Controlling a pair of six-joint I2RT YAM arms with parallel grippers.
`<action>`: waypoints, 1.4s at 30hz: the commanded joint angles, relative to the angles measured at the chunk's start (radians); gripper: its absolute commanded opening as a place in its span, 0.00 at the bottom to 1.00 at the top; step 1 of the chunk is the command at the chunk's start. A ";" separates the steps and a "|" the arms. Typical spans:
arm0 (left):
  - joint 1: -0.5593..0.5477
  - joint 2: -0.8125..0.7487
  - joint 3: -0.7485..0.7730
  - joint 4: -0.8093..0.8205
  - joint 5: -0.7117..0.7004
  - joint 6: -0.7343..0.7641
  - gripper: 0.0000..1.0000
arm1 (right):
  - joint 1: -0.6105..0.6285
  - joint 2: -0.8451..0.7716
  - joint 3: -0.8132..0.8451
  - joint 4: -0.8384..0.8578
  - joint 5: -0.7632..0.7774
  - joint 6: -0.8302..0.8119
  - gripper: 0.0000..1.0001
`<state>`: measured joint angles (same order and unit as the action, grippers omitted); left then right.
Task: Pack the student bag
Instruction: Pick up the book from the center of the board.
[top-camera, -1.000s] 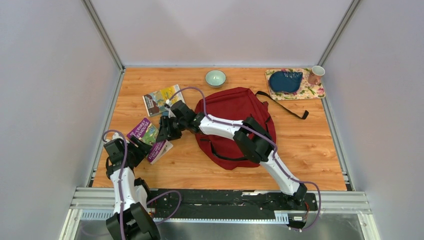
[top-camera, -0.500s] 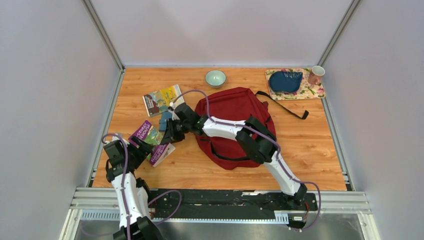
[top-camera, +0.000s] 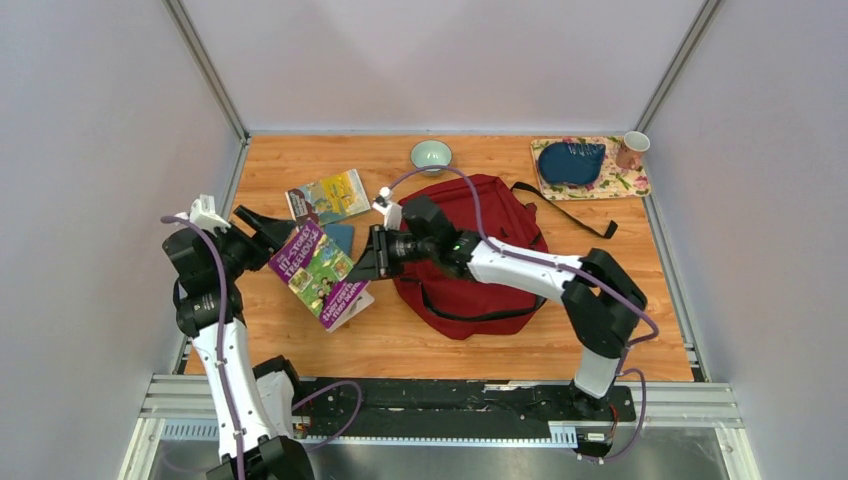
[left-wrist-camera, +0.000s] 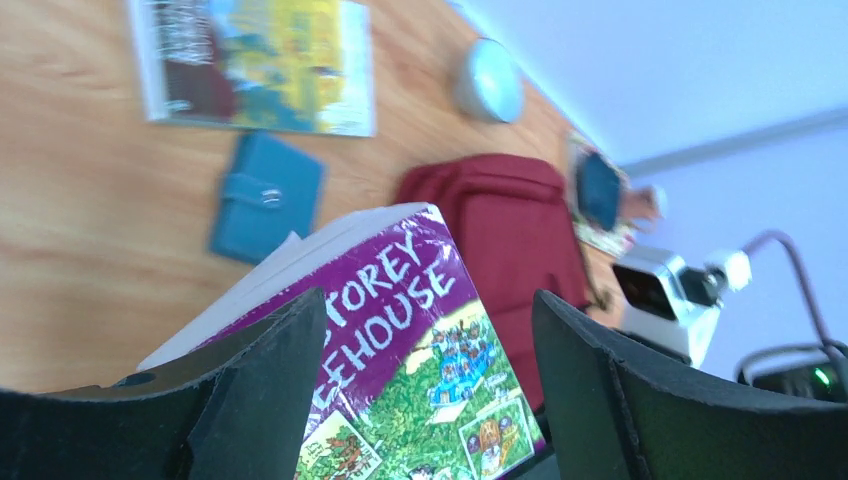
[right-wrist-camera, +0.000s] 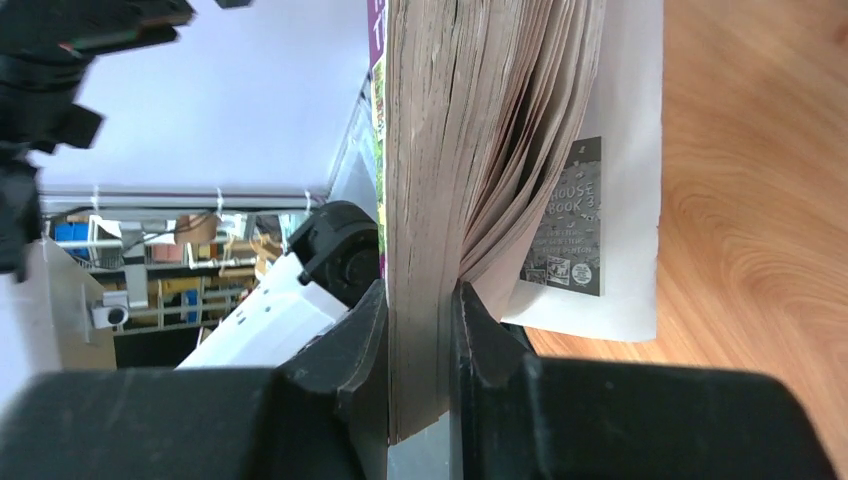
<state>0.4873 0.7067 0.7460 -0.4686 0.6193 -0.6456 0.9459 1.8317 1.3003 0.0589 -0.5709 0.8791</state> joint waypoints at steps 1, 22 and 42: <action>-0.049 0.013 -0.025 0.268 0.291 -0.096 0.82 | -0.056 -0.188 -0.117 0.194 0.031 0.049 0.00; -0.519 0.048 -0.235 0.534 0.131 -0.155 0.83 | -0.171 -0.727 -0.547 0.223 0.266 0.116 0.00; -0.748 0.185 -0.330 1.165 0.080 -0.388 0.83 | -0.174 -0.764 -0.596 0.352 0.080 0.156 0.00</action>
<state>-0.2554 0.8936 0.3817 0.5808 0.7013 -1.0298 0.7715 1.1030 0.7078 0.2550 -0.4259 1.0252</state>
